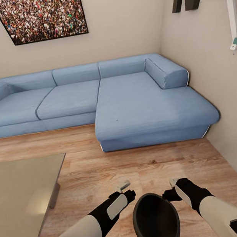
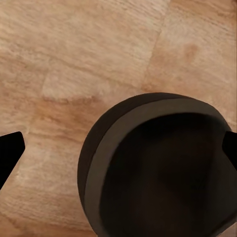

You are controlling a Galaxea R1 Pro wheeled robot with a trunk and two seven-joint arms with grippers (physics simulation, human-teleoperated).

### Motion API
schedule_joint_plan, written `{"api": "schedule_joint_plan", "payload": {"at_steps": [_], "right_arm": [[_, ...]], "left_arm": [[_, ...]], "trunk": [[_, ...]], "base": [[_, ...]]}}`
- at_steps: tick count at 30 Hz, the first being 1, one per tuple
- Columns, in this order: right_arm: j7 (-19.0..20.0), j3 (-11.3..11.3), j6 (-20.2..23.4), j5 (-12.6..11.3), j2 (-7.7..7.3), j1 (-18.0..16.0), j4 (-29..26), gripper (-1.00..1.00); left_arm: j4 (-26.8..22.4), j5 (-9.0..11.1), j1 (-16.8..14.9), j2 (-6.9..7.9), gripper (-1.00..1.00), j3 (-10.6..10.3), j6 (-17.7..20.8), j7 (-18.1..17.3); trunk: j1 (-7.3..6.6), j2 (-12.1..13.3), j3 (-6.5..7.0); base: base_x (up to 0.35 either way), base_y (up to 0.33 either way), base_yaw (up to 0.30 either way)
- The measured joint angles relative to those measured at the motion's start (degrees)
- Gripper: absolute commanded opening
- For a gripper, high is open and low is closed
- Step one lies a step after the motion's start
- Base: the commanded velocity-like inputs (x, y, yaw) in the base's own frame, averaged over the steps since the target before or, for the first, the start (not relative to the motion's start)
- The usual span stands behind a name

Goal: Place each of the two pumpkins and all three candles from the living room inside a cabinet in the living room (use any cabinet), then make sure every cabinet is closed, and position the cauldron so it is next to a table in the living room.

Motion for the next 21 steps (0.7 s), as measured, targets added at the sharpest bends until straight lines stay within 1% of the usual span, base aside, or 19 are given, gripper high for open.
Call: {"api": "schedule_joint_plan", "payload": {"at_steps": [11, 13, 18, 19, 21], "right_arm": [[0.1, -0.1, 0.0, -0.4, -0.19, 0.0, 0.0, 1.00], [0.1, -0.2, 0.0, -0.4, -0.30, 0.0, 0.1, 1.00], [0.1, -0.2, 0.0, -0.4, -0.14, 0.0, 0.1, 1.00], [0.1, -0.2, 0.0, -0.4, -0.07, 0.0, 0.1, 1.00], [0.1, -0.2, 0.0, -0.4, -0.03, 0.0, 0.1, 1.00]], "left_arm": [[-0.1, -0.1, 0.0, 0.00, 1.00, -0.1, 0.1, 0.0], [-0.2, -0.1, 0.0, 0.00, 1.00, -0.9, 0.2, 0.0], [-0.1, 0.0, 0.2, 0.00, 1.00, -4.4, 0.2, 0.2], [0.1, 0.0, 0.6, 0.00, 1.00, -4.9, 0.1, 0.2], [0.4, 0.0, 1.1, 0.05, 1.00, -5.2, 0.1, 0.3]], "trunk": [[2.42, -4.4, -1.30], [2.86, -5.2, -1.52], [3.95, -7.2, -2.09], [4.17, -7.6, -2.24], [4.61, -8.4, -2.56]], "base": [[0.000, 0.000, -0.210], [0.000, 0.000, -0.223], [0.000, 0.000, -0.199], [0.000, 0.000, -0.074], [0.000, 0.000, -0.039]]}}
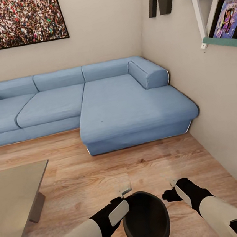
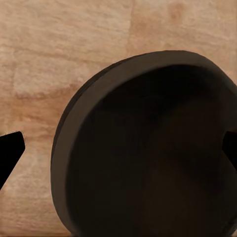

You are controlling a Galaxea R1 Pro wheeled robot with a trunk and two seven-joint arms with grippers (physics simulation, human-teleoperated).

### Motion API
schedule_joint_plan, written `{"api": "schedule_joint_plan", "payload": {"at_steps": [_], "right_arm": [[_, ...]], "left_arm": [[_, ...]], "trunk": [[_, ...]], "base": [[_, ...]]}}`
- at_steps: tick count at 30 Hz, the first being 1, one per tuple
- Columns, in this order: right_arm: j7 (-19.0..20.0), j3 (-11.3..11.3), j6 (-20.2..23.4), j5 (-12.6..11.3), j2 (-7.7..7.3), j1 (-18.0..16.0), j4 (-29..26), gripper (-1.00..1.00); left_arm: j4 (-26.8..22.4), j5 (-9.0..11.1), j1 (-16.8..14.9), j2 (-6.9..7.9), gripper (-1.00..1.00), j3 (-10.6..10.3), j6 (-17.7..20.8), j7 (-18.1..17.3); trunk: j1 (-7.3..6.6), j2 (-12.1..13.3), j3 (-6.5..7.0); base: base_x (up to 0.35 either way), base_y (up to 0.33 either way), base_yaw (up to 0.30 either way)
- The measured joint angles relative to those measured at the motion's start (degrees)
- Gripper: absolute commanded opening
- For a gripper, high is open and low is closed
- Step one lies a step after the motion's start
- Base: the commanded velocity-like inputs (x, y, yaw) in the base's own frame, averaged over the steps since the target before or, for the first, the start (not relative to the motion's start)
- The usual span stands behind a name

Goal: Place each of the two pumpkins and all three candles from the living room inside a cabinet in the living room (use any cabinet), then make sure every cabinet is closed, and position the cauldron so it is next to a table in the living room.

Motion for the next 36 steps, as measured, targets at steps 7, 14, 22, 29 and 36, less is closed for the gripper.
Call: {"api": "schedule_joint_plan", "payload": {"at_steps": [7, 14, 22, 29, 36], "right_arm": [[0.0, 0.1, -0.2, 0.3, 0.03, 0.0, 0.0, 1.00], [-0.1, 0.1, -1.4, 0.4, 0.08, 0.0, 0.5, 1.00], [0.0, 0.2, -1.5, 0.4, 0.12, 0.0, 0.5, 1.00], [0.2, 0.5, -1.4, 1.6, 0.31, -0.1, -2.7, 1.00], [7.2, 4.5, -1.5, 0.5, 0.46, 0.0, 0.9, 1.00]], "left_arm": [[0.9, 0.0, 2.0, 0.20, 1.00, -0.2, -0.4, 0.1], [2.7, 0.0, 2.5, 0.21, 1.00, -0.2, -0.9, -0.3], [2.7, 0.2, 2.6, 0.21, 1.00, -0.1, -1.1, -0.3], [2.3, 0.2, 2.6, 0.16, 1.00, -0.1, -1.2, -0.4], [2.2, 0.2, 2.6, 0.12, 1.00, 0.0, -1.2, -0.5]], "trunk": [[1.54, -2.8, -1.23], [3.08, -5.6, -2.48], [4.83, -8.8, -3.92], [6.35, -11.6, -5.17], [7.91, -14.4, -6.43]], "base": [[0.000, 0.000, -0.009], [0.000, 0.000, 0.000], [0.000, 0.000, 0.000], [0.000, 0.000, 0.000], [0.000, 0.000, 0.000]]}}
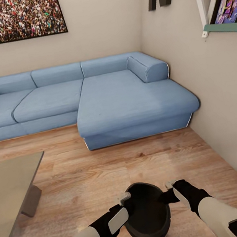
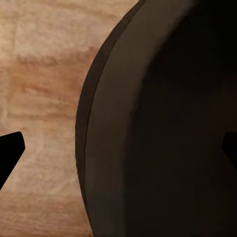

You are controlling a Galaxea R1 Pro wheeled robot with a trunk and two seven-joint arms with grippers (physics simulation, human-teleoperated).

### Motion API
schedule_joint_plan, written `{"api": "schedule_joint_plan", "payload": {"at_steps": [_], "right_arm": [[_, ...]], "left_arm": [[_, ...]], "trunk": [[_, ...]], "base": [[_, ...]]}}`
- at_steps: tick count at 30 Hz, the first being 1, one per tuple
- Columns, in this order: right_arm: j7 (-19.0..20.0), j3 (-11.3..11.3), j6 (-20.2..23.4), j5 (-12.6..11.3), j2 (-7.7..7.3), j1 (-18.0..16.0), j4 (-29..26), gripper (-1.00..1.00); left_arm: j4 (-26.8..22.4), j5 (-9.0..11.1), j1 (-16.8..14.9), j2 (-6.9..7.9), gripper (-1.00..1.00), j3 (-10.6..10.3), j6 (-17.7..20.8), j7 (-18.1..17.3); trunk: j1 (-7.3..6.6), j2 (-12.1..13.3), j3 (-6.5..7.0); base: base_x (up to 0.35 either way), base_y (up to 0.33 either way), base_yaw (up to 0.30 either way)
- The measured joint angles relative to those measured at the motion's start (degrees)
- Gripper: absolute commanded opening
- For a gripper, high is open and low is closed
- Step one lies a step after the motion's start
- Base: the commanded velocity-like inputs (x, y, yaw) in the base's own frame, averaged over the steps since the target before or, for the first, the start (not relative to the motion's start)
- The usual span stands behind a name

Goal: Place each of the two pumpkins and all three candles from the living room inside a cabinet in the living room (use any cabinet), then make sure every cabinet is closed, and position the cauldron so it is next to a table in the living room.

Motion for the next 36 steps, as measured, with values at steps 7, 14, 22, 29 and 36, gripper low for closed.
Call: {"api": "schedule_joint_plan", "payload": {"at_steps": [7, 14, 22, 29, 36], "right_arm": [[2.0, 1.1, 0.0, 0.0, 0.15, 0.0, 0.0, 1.00], [2.4, 1.1, 0.0, 0.2, -0.03, 0.0, 0.0, 1.00], [2.0, 1.1, 0.0, 0.1, -0.06, 0.0, 0.1, 1.00], [1.9, 1.1, 0.0, -0.1, 0.01, 0.0, 0.1, 1.00], [1.9, 1.1, 0.0, -0.2, -0.08, 0.0, 2.1, 1.00]], "left_arm": [[0.0, 0.0, 0.0, 0.00, 1.00, 0.0, -0.1, 0.0], [-0.7, 0.0, 0.0, 0.09, 1.00, 0.1, -0.1, -1.7], [-0.5, -0.1, 0.0, 0.35, 1.00, 0.1, -0.1, -4.0], [0.7, -0.1, 0.0, 0.60, 1.00, 0.1, -0.1, -5.7], [5.5, -0.1, 0.0, 0.45, 1.00, 0.1, 0.0, -5.7]], "trunk": [[1.06, -1.8, -1.36], [1.24, -1.9, -2.91], [1.26, -2.0, -3.14], [1.26, -2.0, -3.14], [1.26, -2.0, -3.14]], "base": [[0.000, 0.000, 0.000], [0.000, 0.000, 0.000], [0.000, 0.000, 0.000], [0.000, 0.000, 0.000], [0.000, 0.000, 0.000]]}}
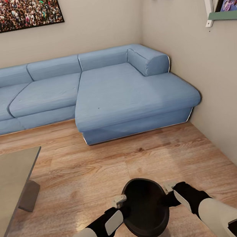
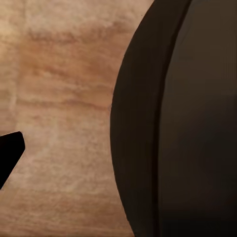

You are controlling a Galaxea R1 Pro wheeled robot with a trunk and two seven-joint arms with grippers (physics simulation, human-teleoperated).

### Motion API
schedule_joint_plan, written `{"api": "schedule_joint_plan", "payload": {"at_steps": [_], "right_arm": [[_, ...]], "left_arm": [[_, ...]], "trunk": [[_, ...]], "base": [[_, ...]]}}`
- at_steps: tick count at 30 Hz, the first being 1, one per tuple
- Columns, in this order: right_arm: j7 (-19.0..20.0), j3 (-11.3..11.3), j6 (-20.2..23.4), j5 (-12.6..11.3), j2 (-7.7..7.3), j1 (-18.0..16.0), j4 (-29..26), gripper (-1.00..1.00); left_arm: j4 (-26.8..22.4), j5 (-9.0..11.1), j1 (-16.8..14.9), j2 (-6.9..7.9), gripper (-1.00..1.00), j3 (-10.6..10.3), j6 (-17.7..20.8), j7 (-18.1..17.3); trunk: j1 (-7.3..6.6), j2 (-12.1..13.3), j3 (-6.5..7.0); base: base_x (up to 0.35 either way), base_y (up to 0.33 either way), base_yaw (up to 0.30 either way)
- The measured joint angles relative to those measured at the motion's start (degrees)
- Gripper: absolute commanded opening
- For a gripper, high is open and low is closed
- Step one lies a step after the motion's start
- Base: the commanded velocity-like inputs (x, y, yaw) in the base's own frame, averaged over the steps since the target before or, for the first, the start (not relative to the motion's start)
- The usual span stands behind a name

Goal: Place each of the two pumpkins and all three candles from the living room inside a cabinet in the living room (use any cabinet), then make sure every cabinet is closed, and position the cauldron so it is next to a table in the living room.

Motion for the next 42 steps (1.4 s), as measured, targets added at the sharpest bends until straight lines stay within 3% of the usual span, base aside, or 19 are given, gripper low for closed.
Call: {"api": "schedule_joint_plan", "payload": {"at_steps": [1, 2, 6, 9, 12, 20, 31, 42], "right_arm": [[0.0, 0.0, 0.0, 0.0, 0.00, 0.0, 0.1, 1.00], [0.0, 0.0, 0.0, 0.0, 0.00, 0.0, 0.3, -1.00], [0.1, -0.2, 0.0, -0.5, 0.02, 0.0, 0.4, -1.00], [-0.6, 0.2, -1.0, 2.7, -0.15, 0.0, 0.5, -1.00], [-0.4, 0.1, -3.7, 1.9, -0.05, 0.0, 0.5, -1.00], [0.1, -0.2, -4.0, -0.4, 0.00, 0.0, 0.4, -1.00], [0.0, -0.2, -4.0, 0.5, 0.20, 0.0, 0.4, -1.00], [0.0, -0.5, -3.8, 1.0, 0.31, -0.1, 0.4, -1.00]], "left_arm": [[0.1, 0.0, 0.0, 0.00, -1.00, 0.0, 0.0, 0.0], [0.1, -0.1, 0.0, -0.01, -1.00, 0.0, 0.1, 0.0], [0.0, -0.2, 0.0, -0.06, -1.00, 0.0, 0.2, -0.2], [-0.3, -0.5, 0.0, 0.07, -1.00, 0.1, 0.0, 0.2], [-0.5, -0.3, 0.0, 0.11, -1.00, 0.0, -0.1, 0.0], [-0.8, 0.1, -0.1, 0.04, -1.00, 0.1, -0.2, -3.1], [-0.8, 0.1, -0.1, 0.18, -1.00, 0.2, -0.1, -3.4], [-0.8, 0.3, -0.1, 0.24, -1.00, 0.1, -0.1, -3.4]], "trunk": [[0.00, 0.0, 0.00], [0.00, 0.0, 0.00], [0.00, 0.0, 0.00], [0.00, 0.0, 0.00], [0.00, 0.0, 0.00], [-0.01, 0.0, 0.00], [-0.01, 0.0, 0.00], [-0.01, 0.0, 0.01]], "base": [[0.000, 0.000, 0.000], [0.000, 0.000, 0.000], [0.000, 0.000, 0.000], [0.000, 0.000, 0.000], [0.000, 0.000, 0.000], [0.000, 0.000, 0.000], [0.000, 0.000, 0.015], [0.000, 0.000, 0.264]]}}
